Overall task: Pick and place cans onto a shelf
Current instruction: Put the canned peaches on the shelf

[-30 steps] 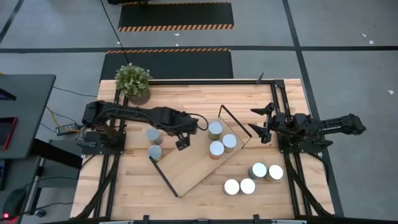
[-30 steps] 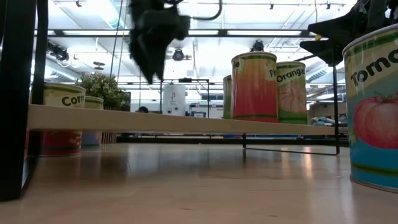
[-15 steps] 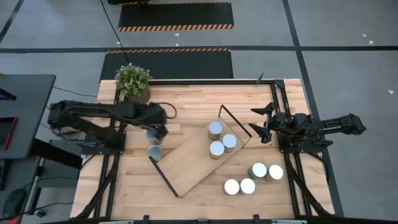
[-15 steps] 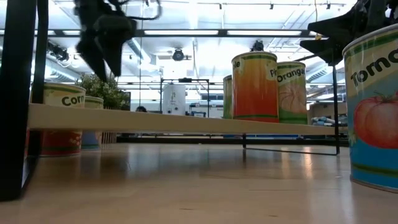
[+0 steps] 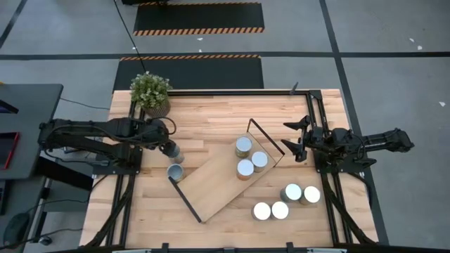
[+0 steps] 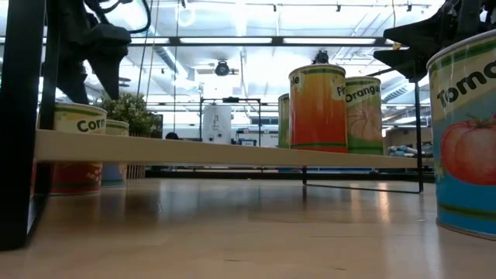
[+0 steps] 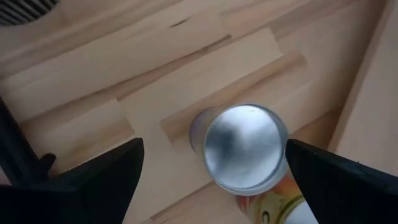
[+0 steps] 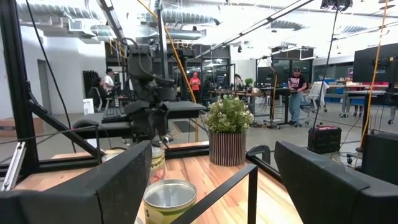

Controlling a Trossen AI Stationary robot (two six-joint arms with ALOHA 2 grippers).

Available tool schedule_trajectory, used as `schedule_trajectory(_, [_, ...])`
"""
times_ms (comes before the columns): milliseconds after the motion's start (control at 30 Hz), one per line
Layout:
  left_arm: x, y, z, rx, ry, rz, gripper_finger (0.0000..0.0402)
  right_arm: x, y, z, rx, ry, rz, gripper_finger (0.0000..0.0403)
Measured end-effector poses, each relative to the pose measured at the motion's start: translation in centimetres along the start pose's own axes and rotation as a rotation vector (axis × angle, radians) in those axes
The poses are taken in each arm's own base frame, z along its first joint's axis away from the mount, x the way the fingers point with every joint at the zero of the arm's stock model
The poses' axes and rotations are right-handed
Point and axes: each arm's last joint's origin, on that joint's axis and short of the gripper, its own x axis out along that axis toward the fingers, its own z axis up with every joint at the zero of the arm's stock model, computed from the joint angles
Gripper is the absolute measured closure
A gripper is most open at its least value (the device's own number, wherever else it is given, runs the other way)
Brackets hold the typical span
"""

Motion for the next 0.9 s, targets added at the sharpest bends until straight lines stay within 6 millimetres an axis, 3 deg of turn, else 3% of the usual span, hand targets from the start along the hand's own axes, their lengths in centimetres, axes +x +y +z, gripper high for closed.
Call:
schedule_trajectory(400, [0.6, -0.6, 0.2, -0.057, -0.018, -0.021, 0.0004, 0.0, 0.0, 0.0, 0.0, 0.0, 0.0, 0.0056])
schedule_trajectory(633, [2.6, -1.9, 0.3, 0.021, 0.006, 0.04, 0.0004, 0.0, 0.0, 0.0, 0.0, -0.001, 0.0, 0.0056])
schedule_trajectory(900, [5.1, -2.8, -0.4, 0.045, 0.101, -0.044, 0.0004, 0.0, 0.0, 0.1, 0.004, -0.011, -0.001, 0.0056])
